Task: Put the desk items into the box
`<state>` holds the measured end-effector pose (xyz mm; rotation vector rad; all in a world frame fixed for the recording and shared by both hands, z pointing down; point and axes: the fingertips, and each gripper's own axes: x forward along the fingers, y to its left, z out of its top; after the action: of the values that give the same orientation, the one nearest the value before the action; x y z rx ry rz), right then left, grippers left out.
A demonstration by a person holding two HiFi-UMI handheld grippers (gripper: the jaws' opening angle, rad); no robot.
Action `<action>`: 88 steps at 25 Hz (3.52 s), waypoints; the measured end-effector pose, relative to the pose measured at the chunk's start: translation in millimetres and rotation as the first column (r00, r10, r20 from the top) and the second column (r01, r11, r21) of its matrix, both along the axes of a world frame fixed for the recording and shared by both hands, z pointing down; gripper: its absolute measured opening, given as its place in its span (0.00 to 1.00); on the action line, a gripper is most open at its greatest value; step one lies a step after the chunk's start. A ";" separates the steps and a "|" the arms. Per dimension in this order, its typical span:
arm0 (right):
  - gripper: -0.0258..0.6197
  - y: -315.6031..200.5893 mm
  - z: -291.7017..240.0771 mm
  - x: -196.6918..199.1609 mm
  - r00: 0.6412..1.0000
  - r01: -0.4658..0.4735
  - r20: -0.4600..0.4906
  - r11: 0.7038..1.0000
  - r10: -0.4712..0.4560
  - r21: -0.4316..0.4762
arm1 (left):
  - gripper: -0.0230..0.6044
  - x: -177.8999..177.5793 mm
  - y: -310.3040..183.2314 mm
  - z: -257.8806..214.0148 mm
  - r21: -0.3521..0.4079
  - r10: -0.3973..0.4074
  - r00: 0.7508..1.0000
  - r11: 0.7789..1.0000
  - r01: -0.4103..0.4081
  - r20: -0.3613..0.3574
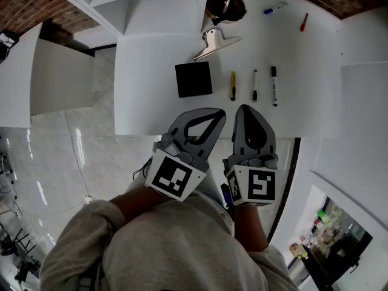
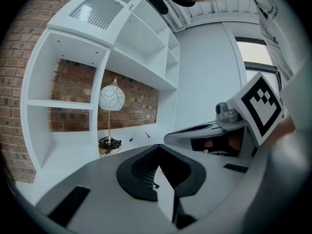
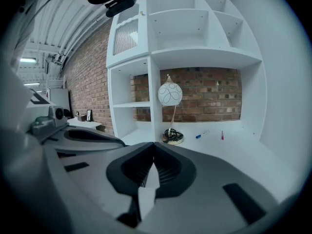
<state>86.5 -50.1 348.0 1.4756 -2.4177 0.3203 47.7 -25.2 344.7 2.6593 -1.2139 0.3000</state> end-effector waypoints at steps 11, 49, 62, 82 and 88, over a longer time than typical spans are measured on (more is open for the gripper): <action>0.07 -21.9 38.3 7.4 0.999 0.048 -0.002 0.997 -0.048 -0.060 | 0.05 11.2 -11.9 23.9 -0.027 -0.041 0.999 0.999 0.041 0.021; 0.16 -62.9 172.1 10.3 0.985 0.075 -0.097 0.868 -0.140 -0.490 | 0.05 9.2 -38.8 83.1 -0.190 -0.158 0.986 0.968 0.164 0.047; 0.17 -70.0 206.8 14.2 0.968 0.024 -0.185 0.801 -0.167 -0.598 | 0.05 6.6 -38.4 89.2 -0.203 -0.158 0.985 0.965 0.169 0.069; 0.18 -77.4 224.9 10.6 0.926 0.048 -0.246 0.736 -0.286 -0.676 | 0.05 0.9 -36.3 88.2 -0.200 -0.173 0.982 0.962 0.184 0.071; 0.14 -80.0 223.1 14.8 0.937 0.060 -0.201 0.698 -0.285 -0.714 | 0.05 -1.2 -34.2 85.9 -0.197 -0.176 0.982 0.962 0.187 0.075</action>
<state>101.3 -130.1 571.1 0.8564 -1.8404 0.8044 46.5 -59.4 430.6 2.3623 -1.3546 0.4459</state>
